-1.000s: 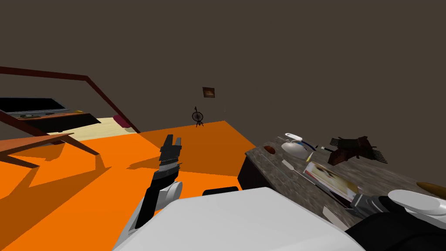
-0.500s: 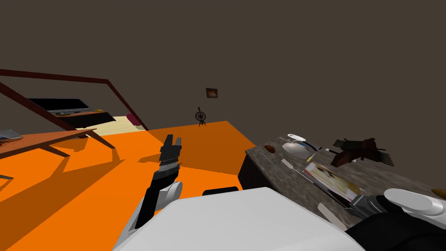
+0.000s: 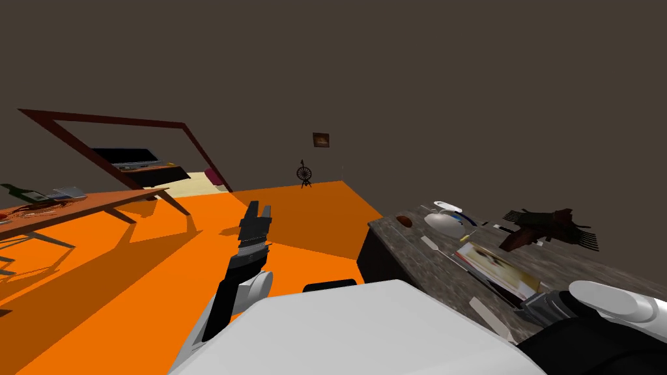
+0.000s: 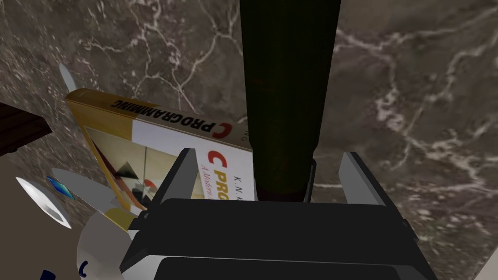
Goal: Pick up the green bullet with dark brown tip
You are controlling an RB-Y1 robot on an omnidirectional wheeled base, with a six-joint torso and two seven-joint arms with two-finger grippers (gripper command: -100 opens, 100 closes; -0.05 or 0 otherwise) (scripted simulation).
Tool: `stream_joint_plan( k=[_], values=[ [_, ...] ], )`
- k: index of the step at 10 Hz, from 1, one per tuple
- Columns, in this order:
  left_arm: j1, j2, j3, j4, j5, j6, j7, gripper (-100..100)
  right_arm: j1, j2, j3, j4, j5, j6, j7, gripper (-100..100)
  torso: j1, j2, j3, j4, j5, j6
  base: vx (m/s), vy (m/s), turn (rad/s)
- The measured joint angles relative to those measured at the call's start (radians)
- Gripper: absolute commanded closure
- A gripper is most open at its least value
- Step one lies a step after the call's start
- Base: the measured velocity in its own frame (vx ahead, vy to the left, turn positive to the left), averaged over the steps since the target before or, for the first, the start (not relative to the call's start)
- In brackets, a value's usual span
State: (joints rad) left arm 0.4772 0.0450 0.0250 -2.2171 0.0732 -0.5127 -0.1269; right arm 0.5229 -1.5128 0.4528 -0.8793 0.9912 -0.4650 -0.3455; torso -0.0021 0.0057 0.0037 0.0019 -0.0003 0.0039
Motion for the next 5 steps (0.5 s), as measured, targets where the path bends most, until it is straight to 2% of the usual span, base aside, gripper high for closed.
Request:
stream_joint_plan(
  k=[1, 3, 4, 5],
  values=[
    [0.000, 0.000, 0.000, 0.000, 0.000, 0.000, 0.000, 0, -0.005, -0.002, 0.008, -0.007, 0.027, 0.005, -0.027, -100, 0.001, 0.004, 0.002, 0.000, 0.000, -0.002, -0.150, -0.015, 0.233],
    [0.000, 0.000, 0.000, 0.000, 0.000, 0.000, 0.000, 0, -0.011, -0.003, 0.014, -0.012, 0.059, 0.010, -0.084, -100, 0.000, 0.002, 0.001, 0.001, 0.000, 0.000, -0.039, -0.001, -0.013],
    [0.000, 0.000, 0.000, 0.000, 0.000, 0.000, 0.000, 0, -0.011, -0.004, 0.015, -0.013, 0.062, 0.011, -0.110, -100, 0.001, -0.001, 0.000, 0.000, 0.000, 0.000, -0.136, 0.018, 0.304],
    [0.000, 0.000, 0.000, 0.000, 0.000, 0.000, 0.000, 0, -0.015, -0.006, 0.023, -0.020, 0.089, 0.016, -0.138, -100, 0.002, 0.004, 0.002, 0.000, 0.000, -0.002, -0.157, 0.014, 0.192]
  ],
)
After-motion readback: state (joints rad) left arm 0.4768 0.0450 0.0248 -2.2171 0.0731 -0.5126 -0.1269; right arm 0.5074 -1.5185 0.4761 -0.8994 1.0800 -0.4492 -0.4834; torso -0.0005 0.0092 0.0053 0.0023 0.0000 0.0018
